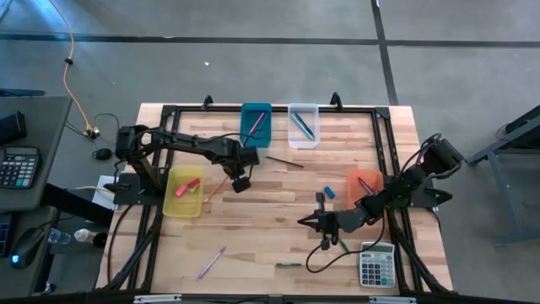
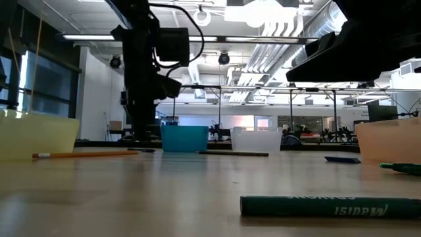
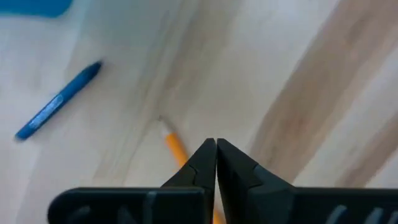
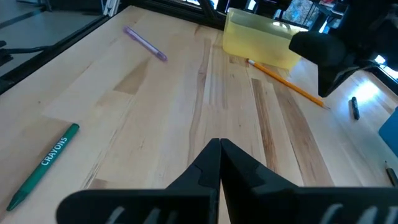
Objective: Sort crayons/erasers/pens/pencils in bins
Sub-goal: Put the orange pencil into the blue bin
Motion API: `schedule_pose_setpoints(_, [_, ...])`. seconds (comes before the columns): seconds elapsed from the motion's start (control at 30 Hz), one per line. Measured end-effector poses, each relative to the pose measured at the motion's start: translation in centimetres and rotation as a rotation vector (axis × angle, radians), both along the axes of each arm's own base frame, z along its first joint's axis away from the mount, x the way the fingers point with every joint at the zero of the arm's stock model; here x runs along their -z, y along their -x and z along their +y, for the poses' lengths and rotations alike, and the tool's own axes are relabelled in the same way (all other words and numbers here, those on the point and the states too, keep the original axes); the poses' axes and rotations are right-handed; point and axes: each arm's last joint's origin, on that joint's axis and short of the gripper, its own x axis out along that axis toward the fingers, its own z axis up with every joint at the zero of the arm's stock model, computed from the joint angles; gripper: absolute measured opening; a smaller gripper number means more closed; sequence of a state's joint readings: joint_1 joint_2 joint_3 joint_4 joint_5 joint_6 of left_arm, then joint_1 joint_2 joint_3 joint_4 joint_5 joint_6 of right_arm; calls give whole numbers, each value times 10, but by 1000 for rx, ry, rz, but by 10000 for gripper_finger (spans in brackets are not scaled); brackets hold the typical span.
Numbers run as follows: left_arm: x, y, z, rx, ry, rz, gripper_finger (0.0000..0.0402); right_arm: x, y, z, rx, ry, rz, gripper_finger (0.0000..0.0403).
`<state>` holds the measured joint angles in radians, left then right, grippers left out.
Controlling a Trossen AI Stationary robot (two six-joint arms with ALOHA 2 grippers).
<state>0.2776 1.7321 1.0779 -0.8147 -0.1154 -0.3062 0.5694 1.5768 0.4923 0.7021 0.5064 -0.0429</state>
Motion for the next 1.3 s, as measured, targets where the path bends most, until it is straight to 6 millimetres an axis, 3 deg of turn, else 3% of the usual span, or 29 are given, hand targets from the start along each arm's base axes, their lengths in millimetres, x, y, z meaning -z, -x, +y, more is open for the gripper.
schedule_pose_setpoints(0.37, [3, 14, 6, -92, 22, 124, 100, 0, 0, 0, 0, -3, -3, 0])
schedule_pose_setpoints(0.57, [7, 16, 9, -103, 42, 126, 120, 0, 0, 0, 5, -16, -1, 0])
schedule_pose_setpoints(0.77, [30, 22, 10, -87, 65, 149, 116, 0, 0, 0, 5, -14, 3, 0])
schedule_pose_setpoints(0.93, [34, 22, 10, -68, 66, 132, 110, 0, 0, 0, 5, -14, 3, 0])
schedule_pose_setpoints(1.3, [34, 9, -2, -6, 77, 39, 9, 0, 0, 0, 5, -15, 3, 0])
